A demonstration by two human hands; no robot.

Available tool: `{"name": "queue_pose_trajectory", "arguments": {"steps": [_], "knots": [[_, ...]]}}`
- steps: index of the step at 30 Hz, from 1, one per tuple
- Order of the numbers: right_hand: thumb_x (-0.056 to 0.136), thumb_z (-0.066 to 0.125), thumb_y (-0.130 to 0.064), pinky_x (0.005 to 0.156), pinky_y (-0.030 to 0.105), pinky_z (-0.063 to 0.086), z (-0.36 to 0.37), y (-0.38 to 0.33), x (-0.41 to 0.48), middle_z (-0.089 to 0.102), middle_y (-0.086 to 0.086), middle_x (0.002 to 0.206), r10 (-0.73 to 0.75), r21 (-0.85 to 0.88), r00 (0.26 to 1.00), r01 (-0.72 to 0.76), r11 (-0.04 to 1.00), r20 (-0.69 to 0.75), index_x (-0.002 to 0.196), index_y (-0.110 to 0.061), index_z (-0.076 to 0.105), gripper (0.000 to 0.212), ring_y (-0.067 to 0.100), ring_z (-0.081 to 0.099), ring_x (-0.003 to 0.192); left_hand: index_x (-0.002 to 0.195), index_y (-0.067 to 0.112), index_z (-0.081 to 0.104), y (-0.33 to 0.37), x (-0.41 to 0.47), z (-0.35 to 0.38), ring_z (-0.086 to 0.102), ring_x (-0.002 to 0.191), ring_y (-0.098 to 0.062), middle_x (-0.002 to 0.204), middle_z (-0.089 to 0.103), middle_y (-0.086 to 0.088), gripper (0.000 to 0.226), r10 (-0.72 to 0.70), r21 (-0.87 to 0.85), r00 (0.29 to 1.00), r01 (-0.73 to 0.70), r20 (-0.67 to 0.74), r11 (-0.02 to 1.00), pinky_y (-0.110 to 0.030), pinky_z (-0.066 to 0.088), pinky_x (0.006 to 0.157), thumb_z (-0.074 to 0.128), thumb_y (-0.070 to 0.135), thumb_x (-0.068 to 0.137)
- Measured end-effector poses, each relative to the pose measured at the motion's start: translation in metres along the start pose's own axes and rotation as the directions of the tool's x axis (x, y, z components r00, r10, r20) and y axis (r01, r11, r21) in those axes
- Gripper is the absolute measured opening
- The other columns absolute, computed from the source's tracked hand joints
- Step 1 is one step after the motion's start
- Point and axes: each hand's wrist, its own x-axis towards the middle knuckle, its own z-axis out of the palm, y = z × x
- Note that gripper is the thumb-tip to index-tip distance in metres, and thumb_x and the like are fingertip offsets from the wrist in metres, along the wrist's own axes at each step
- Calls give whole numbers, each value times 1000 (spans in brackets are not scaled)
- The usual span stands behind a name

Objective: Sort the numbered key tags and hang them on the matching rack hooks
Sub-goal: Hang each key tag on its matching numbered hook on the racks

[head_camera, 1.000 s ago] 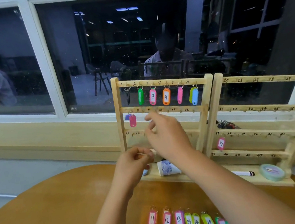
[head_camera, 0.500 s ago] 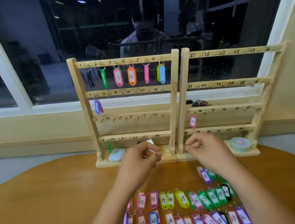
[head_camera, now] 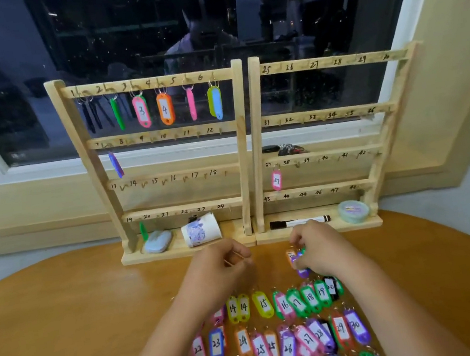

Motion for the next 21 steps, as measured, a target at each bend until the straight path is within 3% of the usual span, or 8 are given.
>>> {"name": "queue_pose_trajectory", "arguments": {"steps": [8, 13, 16, 21], "knots": [[81, 93, -32, 100, 40, 55, 8, 4, 4, 65, 3, 126, 17, 64, 1000, -16, 998, -14, 120, -25, 75, 44, 21, 65, 116, 96, 38, 74, -3, 0, 7, 73, 79, -3, 87, 77, 15, 6, -2, 36, 997, 0, 73, 999, -31, 63, 76, 79, 35, 94], [83, 91, -26, 92, 38, 59, 11, 5, 4, 71, -5, 105, 25, 115, 999, -21, 993, -33, 100, -27, 75, 23, 18, 68, 100, 97, 39, 74, -2, -2, 10, 69, 82, 4, 88, 76, 16, 6, 6, 71, 997, -12, 73, 997, -16, 56, 69, 79, 37, 95], [85, 89, -21, 89, 38, 60, 13, 2, 4, 72, -6, 97, 22, 132, 999, -18, 991, -29, 92, -30, 72, 20, 16, 69, 94, 97, 39, 73, -1, -2, 10, 69, 82, 5, 89, 76, 17, 6, 9, 75, 997, -15, 77, 997, -16, 55, 70, 78, 37, 95], [89, 85, -17, 76, 29, 56, 17, -5, 3, 70, -7, 98, -5, 162, 1000, 6, 987, -5, 106, -31, 68, 28, 12, 67, 89, 97, 40, 72, -3, 0, 11, 70, 83, 3, 90, 77, 18, 6, -11, 89, 997, 4, 80, 996, -24, 60, 76, 78, 40, 95]]}}
